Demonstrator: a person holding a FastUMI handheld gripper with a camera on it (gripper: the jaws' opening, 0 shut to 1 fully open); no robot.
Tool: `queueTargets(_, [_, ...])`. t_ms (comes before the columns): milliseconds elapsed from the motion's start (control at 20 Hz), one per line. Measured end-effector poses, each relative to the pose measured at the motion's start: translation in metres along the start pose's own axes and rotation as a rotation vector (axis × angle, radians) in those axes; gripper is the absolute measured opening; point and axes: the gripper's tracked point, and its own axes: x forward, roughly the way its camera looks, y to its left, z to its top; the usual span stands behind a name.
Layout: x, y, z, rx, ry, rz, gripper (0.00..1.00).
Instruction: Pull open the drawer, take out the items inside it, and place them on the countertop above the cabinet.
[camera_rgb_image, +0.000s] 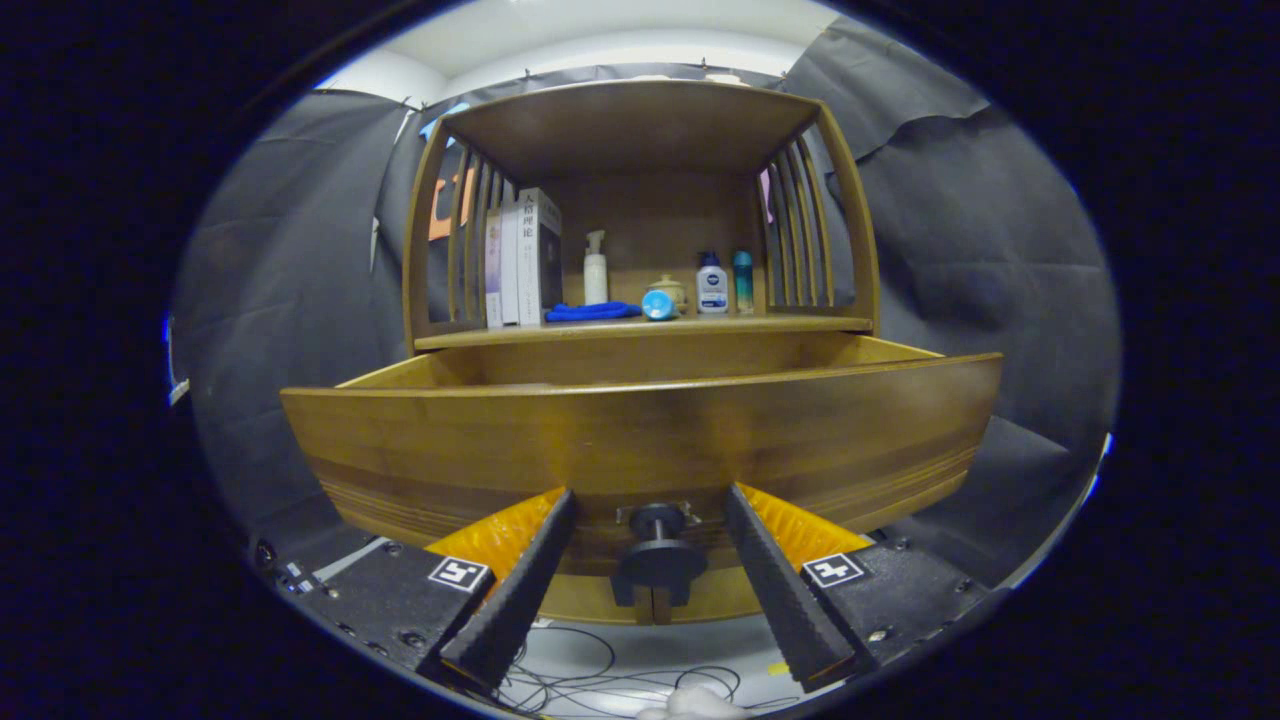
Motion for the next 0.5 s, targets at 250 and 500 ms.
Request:
queueTargets(250, [0.03, 0.004, 0.013, 0.003, -0.002, -0.014, 0.99])
queueTargets(500, [0.058, 0.008, 0.021, -0.009, 0.004, -0.036, 1.0])
